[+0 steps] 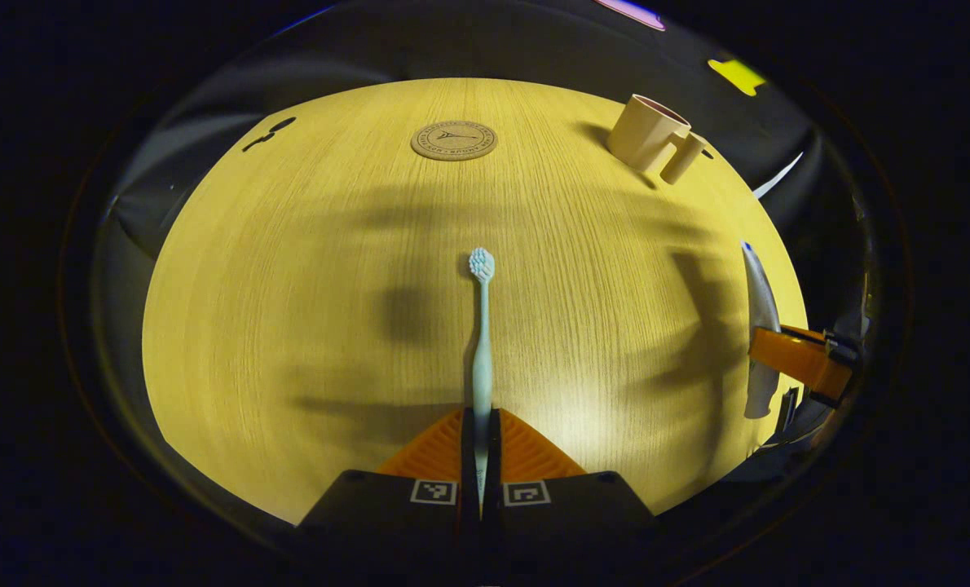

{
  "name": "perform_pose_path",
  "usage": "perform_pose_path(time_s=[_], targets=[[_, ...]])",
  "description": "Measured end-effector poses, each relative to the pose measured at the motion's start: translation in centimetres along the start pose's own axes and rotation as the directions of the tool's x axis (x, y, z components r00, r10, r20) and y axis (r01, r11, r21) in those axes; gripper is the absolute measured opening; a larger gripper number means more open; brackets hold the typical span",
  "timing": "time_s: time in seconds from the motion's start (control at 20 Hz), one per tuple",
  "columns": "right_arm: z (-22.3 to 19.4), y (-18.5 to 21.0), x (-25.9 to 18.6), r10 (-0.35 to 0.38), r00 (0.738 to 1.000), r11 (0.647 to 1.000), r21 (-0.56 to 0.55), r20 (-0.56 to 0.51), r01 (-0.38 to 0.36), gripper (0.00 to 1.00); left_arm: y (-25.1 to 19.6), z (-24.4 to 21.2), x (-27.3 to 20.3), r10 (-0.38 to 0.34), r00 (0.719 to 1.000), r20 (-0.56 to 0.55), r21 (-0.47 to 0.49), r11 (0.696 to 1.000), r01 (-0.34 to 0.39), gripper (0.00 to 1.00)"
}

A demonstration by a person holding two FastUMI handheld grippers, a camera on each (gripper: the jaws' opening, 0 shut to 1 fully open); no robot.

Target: Put the toothbrush and toothpaste on the desktop into the cup, then pick up the cup and place it on the coaster on the desktop.

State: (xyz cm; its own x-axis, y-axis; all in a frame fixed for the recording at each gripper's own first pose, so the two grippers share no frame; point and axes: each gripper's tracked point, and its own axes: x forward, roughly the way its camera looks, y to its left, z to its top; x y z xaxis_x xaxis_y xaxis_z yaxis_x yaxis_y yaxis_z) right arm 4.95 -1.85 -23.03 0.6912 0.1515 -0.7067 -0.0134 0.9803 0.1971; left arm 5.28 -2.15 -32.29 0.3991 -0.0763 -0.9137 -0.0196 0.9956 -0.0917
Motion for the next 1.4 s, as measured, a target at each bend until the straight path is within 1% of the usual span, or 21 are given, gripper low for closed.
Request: perform_pose_path(time_s=[0.15,0.25,0.35,0.45,0.55,0.65,0.75,0.8,0.85,0.95,1.0,1.15,1.2,1.25,1.4], targets=[[3.6,1.1,-1.3,0.013,0.995,0.999,-0.034,0.104,-0.010,0.29,0.2,1.3,-1.1,0.003,0.996,0.094,0.010,1.000,-0.004,0.07],[6.6,1.7,-2.4,0.016,0.984,0.998,-0.065,0.177,-0.005,0.29,0.1,1.5,-1.6,-0.002,0.993,0.117,0.021,1.000,0.000,0.07],[9.9,1.9,-3.2,0.016,0.967,0.997,-0.079,0.256,0.005,0.29,0.0,2.2,-2.3,0.000,0.988,0.157,0.015,1.000,-0.002,0.07],[13.6,2.1,-3.9,0.016,0.939,0.995,-0.097,0.344,0.019,0.29,-0.6,3.1,-3.3,-0.019,0.978,0.210,-0.005,1.000,0.020,0.06],[17.2,2.4,-4.3,0.022,0.901,0.992,-0.118,0.432,0.033,0.29,-1.0,4.0,-4.2,-0.027,0.966,0.257,-0.009,0.999,0.030,0.07],[20.7,2.7,-4.5,0.023,0.849,0.992,-0.121,0.527,0.048,0.29,-1.6,5.3,-5.4,-0.041,0.951,0.307,-0.006,0.999,0.045,0.07],[23.9,2.9,-4.1,0.030,0.796,0.993,-0.108,0.605,0.045,0.29,-2.5,6.8,-6.5,-0.063,0.930,0.361,-0.005,0.998,0.070,0.06],[25.4,2.9,-3.5,0.033,0.775,0.994,-0.098,0.631,0.038,0.29,-2.9,7.5,-7.1,-0.073,0.921,0.383,-0.004,0.997,0.081,0.06],[26.5,3.0,-2.7,0.033,0.760,0.995,-0.090,0.649,0.034,0.29,-3.3,8.2,-7.6,-0.080,0.913,0.399,-0.003,0.996,0.088,0.07],[28.2,3.0,-0.6,0.025,0.753,0.995,-0.088,0.657,0.044,0.28,-3.9,9.7,-8.3,-0.088,0.898,0.430,-0.013,0.995,0.104,0.07],[29.2,3.0,0.4,0.025,0.741,0.995,-0.091,0.671,0.048,0.29,-4.3,10.8,-8.6,-0.097,0.887,0.451,-0.017,0.993,0.117,0.07],[31.8,2.6,2.5,0.021,0.682,0.993,-0.093,0.731,0.068,0.29,-5.2,13.1,-9.1,-0.102,0.869,0.484,-0.013,0.992,0.123,0.07],[32.3,2.3,3.5,0.019,0.671,0.993,-0.093,0.742,0.074,0.29,-5.6,13.9,-9.2,-0.102,0.863,0.494,-0.011,0.992,0.124,0.07],[32.7,2.0,4.5,0.019,0.663,0.993,-0.091,0.748,0.075,0.29,-6.1,14.7,-9.2,-0.106,0.859,0.501,-0.010,0.992,0.128,0.07],[33.4,0.9,6.9,0.009,0.654,0.992,-0.088,0.757,0.088,0.29,-6.8,16.2,-9.0,-0.103,0.847,0.521,-0.016,0.991,0.130,0.07]])
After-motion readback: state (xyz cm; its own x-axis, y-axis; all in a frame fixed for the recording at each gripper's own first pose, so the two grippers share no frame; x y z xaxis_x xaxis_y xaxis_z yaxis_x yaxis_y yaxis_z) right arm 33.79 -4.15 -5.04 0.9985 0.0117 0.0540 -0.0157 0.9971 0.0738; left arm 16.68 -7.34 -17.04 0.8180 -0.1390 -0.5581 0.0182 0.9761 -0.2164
